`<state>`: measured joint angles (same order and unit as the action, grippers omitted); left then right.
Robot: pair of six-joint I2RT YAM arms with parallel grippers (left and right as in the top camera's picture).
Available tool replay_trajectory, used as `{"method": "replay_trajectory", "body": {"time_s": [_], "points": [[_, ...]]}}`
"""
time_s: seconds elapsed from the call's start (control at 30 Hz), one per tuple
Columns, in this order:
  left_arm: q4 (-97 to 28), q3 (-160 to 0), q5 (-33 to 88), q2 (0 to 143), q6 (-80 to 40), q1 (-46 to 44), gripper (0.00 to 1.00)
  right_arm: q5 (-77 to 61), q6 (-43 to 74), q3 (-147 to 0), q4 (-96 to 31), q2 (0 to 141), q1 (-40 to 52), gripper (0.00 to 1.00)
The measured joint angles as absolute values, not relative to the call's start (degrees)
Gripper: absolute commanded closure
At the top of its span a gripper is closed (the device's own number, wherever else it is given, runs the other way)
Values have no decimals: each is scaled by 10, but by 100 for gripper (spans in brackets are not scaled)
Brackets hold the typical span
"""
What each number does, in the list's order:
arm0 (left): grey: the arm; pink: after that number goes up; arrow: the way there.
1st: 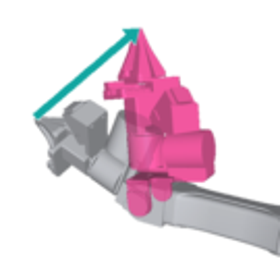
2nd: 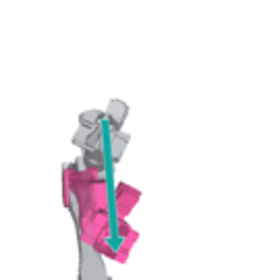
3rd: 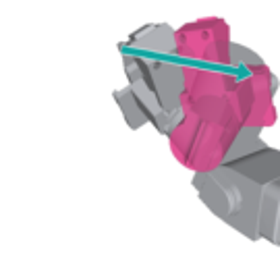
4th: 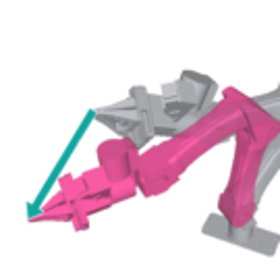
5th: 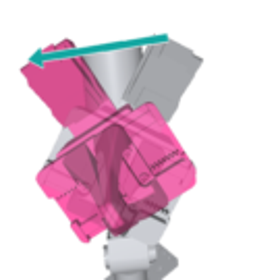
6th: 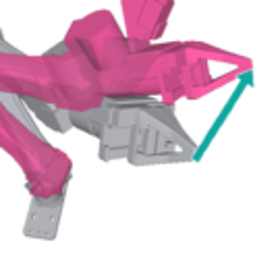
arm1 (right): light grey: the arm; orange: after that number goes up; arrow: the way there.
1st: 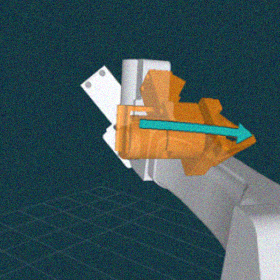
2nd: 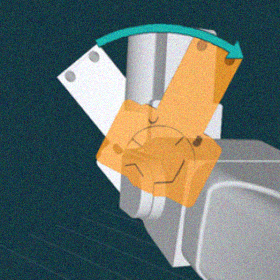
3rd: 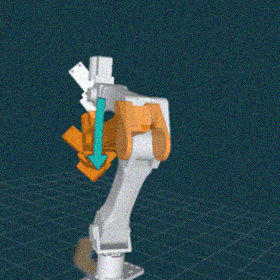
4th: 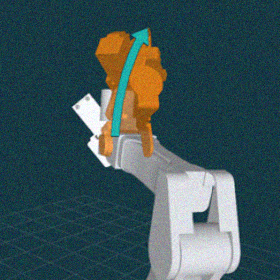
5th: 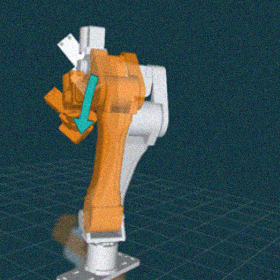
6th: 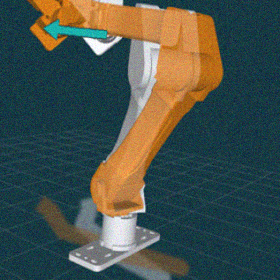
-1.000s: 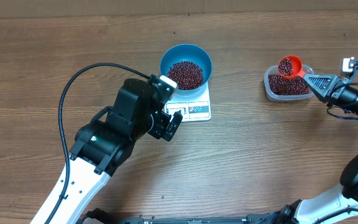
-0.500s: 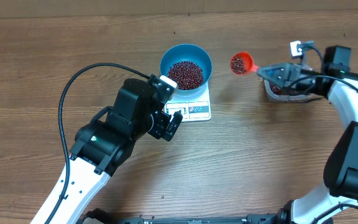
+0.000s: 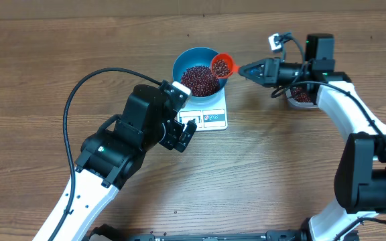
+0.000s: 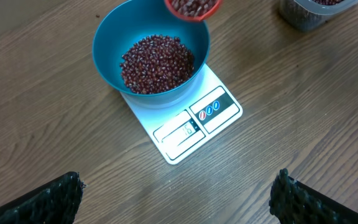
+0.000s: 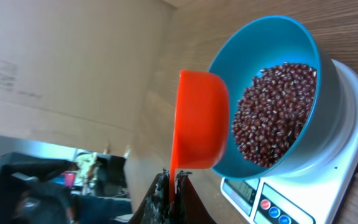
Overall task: Scoop item into bowl and weigh 150g on scale
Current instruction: 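Carry the filled scoop with the right gripper over the teal bowl, then tip the scoop with the right gripper to pour beans into bowl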
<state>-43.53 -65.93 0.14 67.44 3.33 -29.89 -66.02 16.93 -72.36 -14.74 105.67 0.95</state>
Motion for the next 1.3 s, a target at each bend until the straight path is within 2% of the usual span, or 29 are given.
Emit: {"method": "replay_trajectory", "body": {"time_s": [0.17, 0.4, 0.8, 1.3], "points": [[-435, -659, 2, 674, 33, -299, 0, -567, 165, -724, -139, 1057, 48, 96], [-435, -659, 1, 674, 33, -299, 0, -480, 66, -724, -133, 1057, 84, 96], [-435, -659, 1, 674, 33, -299, 0, -460, -131, -724, -111, 1057, 85, 96], [-435, -659, 2, 674, 33, -299, 0, -460, -246, -724, -112, 1057, 85, 96]]}}
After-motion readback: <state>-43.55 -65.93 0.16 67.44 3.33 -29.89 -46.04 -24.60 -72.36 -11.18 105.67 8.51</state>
